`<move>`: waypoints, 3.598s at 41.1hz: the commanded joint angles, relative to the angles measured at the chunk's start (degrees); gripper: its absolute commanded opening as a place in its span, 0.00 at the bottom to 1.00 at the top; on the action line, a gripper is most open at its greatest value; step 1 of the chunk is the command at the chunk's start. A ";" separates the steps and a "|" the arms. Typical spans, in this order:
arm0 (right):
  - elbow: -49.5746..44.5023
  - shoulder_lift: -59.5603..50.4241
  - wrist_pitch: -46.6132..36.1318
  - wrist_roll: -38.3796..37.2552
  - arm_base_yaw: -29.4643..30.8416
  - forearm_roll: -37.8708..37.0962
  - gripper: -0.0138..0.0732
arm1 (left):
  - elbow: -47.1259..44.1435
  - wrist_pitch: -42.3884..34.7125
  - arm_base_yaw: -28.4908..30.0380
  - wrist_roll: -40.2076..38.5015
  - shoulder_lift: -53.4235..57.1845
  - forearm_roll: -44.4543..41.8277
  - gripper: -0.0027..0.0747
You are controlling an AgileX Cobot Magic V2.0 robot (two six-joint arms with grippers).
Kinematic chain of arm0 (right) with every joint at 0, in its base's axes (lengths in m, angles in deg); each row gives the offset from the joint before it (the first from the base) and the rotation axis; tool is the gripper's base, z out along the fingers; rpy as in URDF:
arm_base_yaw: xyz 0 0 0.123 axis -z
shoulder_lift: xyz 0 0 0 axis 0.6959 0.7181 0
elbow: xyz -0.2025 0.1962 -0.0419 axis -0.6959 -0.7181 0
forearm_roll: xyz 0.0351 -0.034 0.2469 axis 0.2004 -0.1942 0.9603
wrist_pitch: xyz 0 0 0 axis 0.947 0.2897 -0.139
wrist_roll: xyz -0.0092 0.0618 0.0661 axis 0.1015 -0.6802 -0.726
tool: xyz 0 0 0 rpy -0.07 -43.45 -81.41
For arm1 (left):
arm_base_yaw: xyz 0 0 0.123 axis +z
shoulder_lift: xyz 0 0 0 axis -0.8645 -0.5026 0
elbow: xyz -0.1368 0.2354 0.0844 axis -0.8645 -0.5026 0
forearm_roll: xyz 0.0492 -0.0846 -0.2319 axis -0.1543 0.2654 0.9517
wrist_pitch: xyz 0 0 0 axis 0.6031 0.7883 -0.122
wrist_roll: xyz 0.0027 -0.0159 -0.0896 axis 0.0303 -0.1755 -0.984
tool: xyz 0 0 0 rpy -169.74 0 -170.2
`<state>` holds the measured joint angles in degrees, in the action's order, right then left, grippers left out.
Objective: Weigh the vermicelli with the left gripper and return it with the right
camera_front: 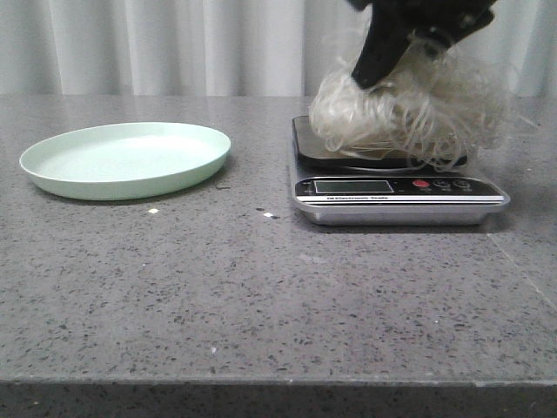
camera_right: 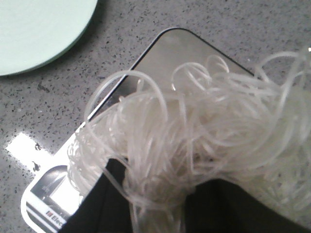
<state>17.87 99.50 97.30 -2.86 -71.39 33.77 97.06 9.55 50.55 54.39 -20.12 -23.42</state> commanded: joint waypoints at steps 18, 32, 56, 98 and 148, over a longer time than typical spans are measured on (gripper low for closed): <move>21.64 -4.66 0.83 0.53 0.11 4.15 0.33 | 1.54 -4.36 -0.02 -0.34 -0.14 0.53 0.21; 31.52 3.67 -1.49 3.77 -7.45 10.55 0.33 | 1.54 -4.36 -0.02 -0.34 -0.14 0.53 0.21; 36.86 24.32 -7.74 3.77 -16.08 10.55 0.33 | 1.54 -4.14 -0.02 -0.34 -0.14 0.75 0.21; 36.86 30.87 -9.21 3.77 -16.08 10.55 0.52 | 1.54 -3.66 -0.02 -0.34 -0.14 0.79 0.21; 36.86 15.87 -0.64 3.72 -6.55 10.41 0.65 | 1.54 -3.88 -0.02 -0.34 -0.14 0.79 0.21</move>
<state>52.63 119.83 99.09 0.37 -79.29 43.78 97.06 9.88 50.55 54.39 -20.12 -23.42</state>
